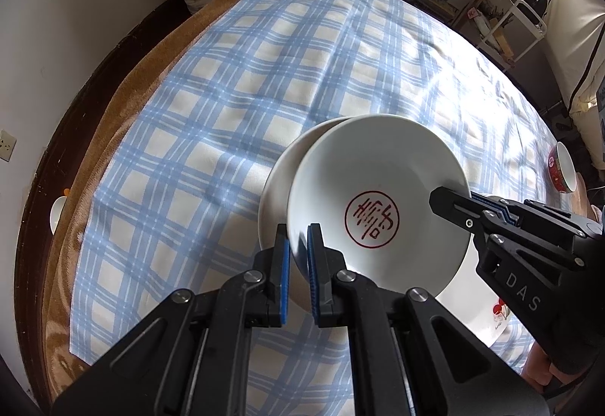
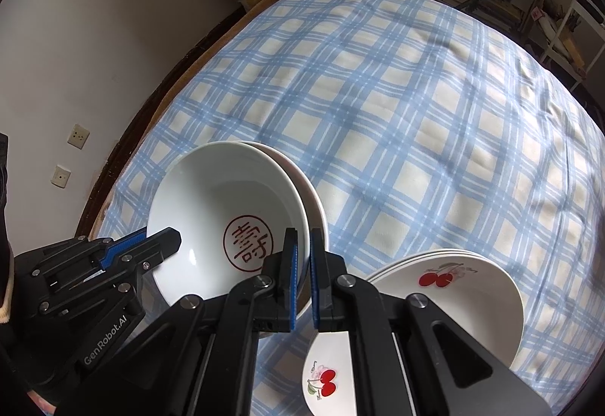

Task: Organize plates and bowls
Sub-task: 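Carry the red-character bowl with both grippers toward the white bowl stack, then lower the red-character bowl into the white bowl and open both grippers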

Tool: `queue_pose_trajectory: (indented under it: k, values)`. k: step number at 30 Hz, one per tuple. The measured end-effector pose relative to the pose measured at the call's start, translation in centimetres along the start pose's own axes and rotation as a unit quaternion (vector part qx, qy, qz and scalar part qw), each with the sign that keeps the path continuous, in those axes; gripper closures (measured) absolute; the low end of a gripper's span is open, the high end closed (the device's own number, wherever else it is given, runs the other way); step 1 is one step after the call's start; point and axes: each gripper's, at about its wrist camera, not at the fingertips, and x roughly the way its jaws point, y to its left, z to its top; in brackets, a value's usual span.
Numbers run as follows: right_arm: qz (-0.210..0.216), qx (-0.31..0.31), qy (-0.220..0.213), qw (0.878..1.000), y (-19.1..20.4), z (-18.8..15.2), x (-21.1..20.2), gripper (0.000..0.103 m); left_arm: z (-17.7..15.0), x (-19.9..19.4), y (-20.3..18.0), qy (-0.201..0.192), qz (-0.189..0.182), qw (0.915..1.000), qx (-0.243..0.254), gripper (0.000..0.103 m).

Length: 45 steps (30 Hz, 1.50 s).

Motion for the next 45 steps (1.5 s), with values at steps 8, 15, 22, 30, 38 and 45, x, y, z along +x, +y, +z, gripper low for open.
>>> queue_pose_trajectory:
  k: [8, 15, 22, 30, 38, 45]
  values:
    - [-0.008, -0.004, 0.000, 1.000, 0.1, 0.0, 0.3, 0.096, 0.1, 0.6, -0.1, 0.005, 0.005, 1.0000, 0.002, 0.094]
    - [-0.014, -0.014, 0.006, 1.000, 0.4, 0.0, 0.8, 0.096, 0.2, 1.1, 0.0, 0.014, 0.011, 0.9998, 0.002, 0.093]
    - [-0.015, -0.013, 0.009, 1.000, 0.1, 0.0, 1.1, 0.096, 0.3, 1.5, -0.1, 0.018, 0.012, 0.9998, 0.004, 0.093]
    - [-0.016, -0.013, 0.012, 1.000, 0.1, 0.2, 1.4, 0.096, 0.4, 1.7, -0.5, 0.016, 0.025, 0.9995, 0.013, 0.093]
    - [-0.015, -0.007, 0.024, 1.000, -0.1, 0.3, 1.6, 0.096, 0.4, 1.5, -1.1, 0.004, 0.045, 0.9983, 0.036, 0.093]
    - [0.009, 0.005, 0.019, 1.000, -0.6, 0.3, 0.5, 0.094, 0.7, 0.1, -0.9, -0.025, 0.038, 0.9985, 0.031, 0.092]
